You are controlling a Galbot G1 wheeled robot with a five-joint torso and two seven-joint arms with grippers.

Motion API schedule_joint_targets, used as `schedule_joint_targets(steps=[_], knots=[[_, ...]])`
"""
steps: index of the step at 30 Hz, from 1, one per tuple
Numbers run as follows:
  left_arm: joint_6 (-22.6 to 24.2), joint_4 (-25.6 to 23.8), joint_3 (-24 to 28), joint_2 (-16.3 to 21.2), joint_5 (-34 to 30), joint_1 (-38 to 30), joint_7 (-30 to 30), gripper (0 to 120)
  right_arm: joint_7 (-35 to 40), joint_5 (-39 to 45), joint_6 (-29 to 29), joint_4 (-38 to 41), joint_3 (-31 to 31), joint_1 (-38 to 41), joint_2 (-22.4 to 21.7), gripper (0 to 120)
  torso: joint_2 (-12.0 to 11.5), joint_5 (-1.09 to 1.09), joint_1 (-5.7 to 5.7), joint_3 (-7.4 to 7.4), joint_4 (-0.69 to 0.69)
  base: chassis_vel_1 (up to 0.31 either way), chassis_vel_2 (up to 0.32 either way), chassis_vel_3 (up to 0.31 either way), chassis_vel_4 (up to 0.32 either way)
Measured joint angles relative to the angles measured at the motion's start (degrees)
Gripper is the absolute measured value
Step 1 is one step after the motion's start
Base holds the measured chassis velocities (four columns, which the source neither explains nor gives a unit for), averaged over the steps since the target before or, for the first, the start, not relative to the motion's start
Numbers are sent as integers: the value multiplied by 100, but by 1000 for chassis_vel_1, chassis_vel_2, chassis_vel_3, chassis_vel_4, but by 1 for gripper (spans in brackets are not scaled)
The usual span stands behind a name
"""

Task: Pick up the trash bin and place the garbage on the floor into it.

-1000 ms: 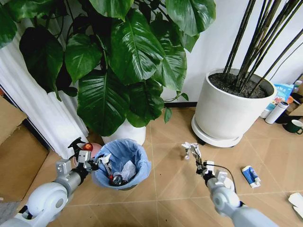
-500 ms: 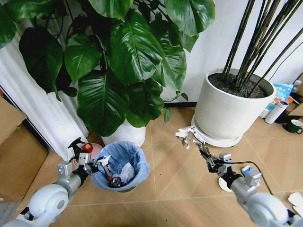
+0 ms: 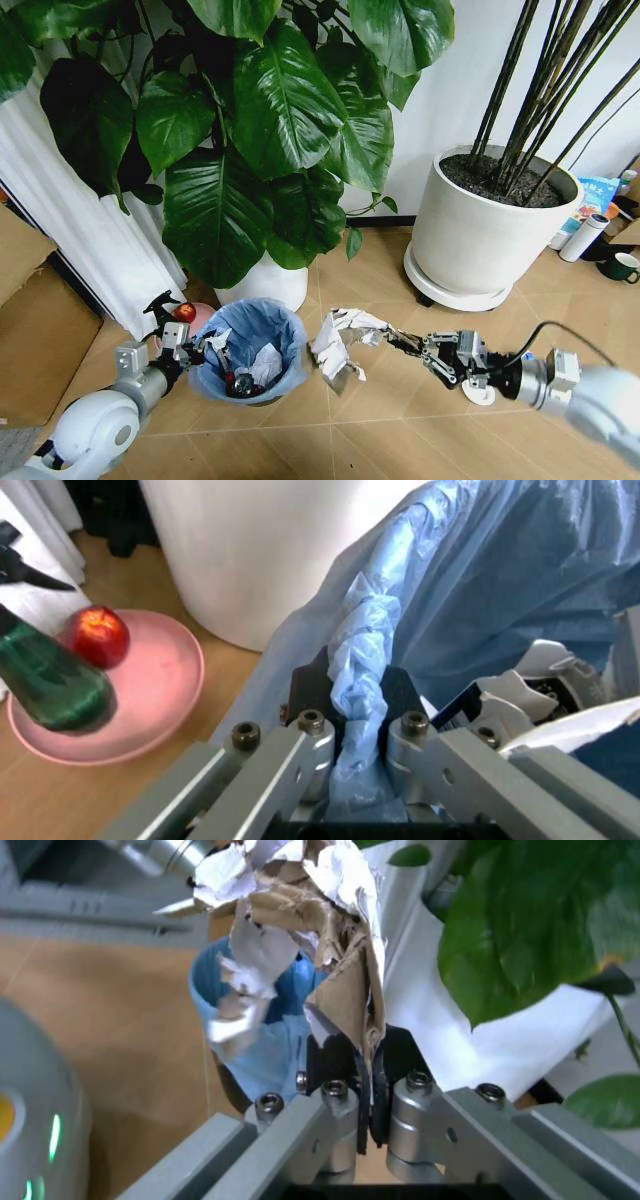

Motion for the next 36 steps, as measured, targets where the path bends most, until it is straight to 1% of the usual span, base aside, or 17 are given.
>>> schedule_joint_targets(steps=[1, 2, 5, 9, 13, 16, 20, 25, 26, 27, 29, 30, 31, 32, 34, 35, 36], knots=[[0, -44, 62, 41, 17, 54, 3, 2, -117, 1, 0, -64, -90, 264, -234, 0, 0, -1, 0, 0, 0, 0, 0, 0, 0], [0, -44, 62, 41, 17, 54, 3, 2, -117, 1, 0, -64, -90, 264, -234, 0, 0, -1, 0, 0, 0, 0, 0, 0, 0], [0, -73, 171, 75, 74, 87, 24, 2, -224, 1, 0, -185, -165, 527, -488, 0, 0, -1, 0, 0, 0, 0, 0, 0, 0], [3, -75, 292, 63, 90, 20, 36, 2, -373, -37, 16, -332, -200, 728, -579, 0, 0, 0, 0, 0, -1, 0, 0, 0, 0], [8, -74, 374, 75, 73, -55, 36, 2, -444, -31, 28, -378, -334, 918, -541, 0, -1, -2, 0, 0, -2, 0, 0, 0, 0], [16, -67, 455, 136, 20, -137, 34, 2, -692, -49, 72, -620, -900, 1646, -328, 0, -1, 2, 0, 0, -1, 0, 0, 0, 0], [22, -55, 541, 200, -41, -248, 26, 2, -854, -81, 82, -811, -1099, 1959, -224, 0, -1, -1, 0, 0, 0, 0, 0, 0, 0], [29, -18, 712, 271, -120, -435, 19, 2, -1023, -128, 90, -993, -1279, 2195, -123, 0, -1, -2, 0, 0, -3, 0, 0, 0, 0], [29, -6, 738, 286, -131, -459, 23, 2, -1114, -142, 110, -1112, -1540, 2450, -44, 0, -1, -5, 0, 0, -4, 0, 0, 0, 0], [29, -6, 738, 286, -131, -459, 23, 2, -1114, -142, 110, -1112, -1540, 2450, -44, 0, -1, -5, 0, 0, -4, 0, 0, 0, 0], [29, 12, 744, 301, -133, -469, 40, 2, -1192, -132, 131, -1305, -2099, 2993, 141, 0, -1, 3, 0, 0, -2, 0, 0, 0, 0], [28, 22, 744, 303, -133, -478, 44, 2, -1209, -123, 142, -1372, -2341, 3216, 239, 0, -1, 2, 0, 0, -1, 0, 0, 0, 0], [28, 22, 744, 303, -133, -478, 44, 2, -1209, -123, 142, -1372, -2341, 3216, 239, 0, -1, 2, 0, 0, -1, 0, 0, 0, 0], [28, 33, 743, 303, -133, -487, 47, 2, -1232, -121, 152, -1462, -2678, 3556, 384, 0, -1, -2, 0, 1, 0, 0, 0, 0, 0], [27, 33, 732, 308, -141, -491, 48, 2, -1259, -119, 154, -1579, -3093, 4002, 577, 0, -1, -1, 0, 0, 0, 0, 0, 0, 0], [27, 33, 732, 308, -141, -491, 48, 2, -1259, -119, 154, -1579, -3093, 4002, 577, 0, -1, -1, 0, 0, 0, 0, 0, 0, 0], [27, 32, 727, 311, -147, -488, 48, 2, -1280, -120, 154, -1632, -3241, 4175, 646, 0, -1, -1, 0, 0, -1, 0, 0, 0, 0]])
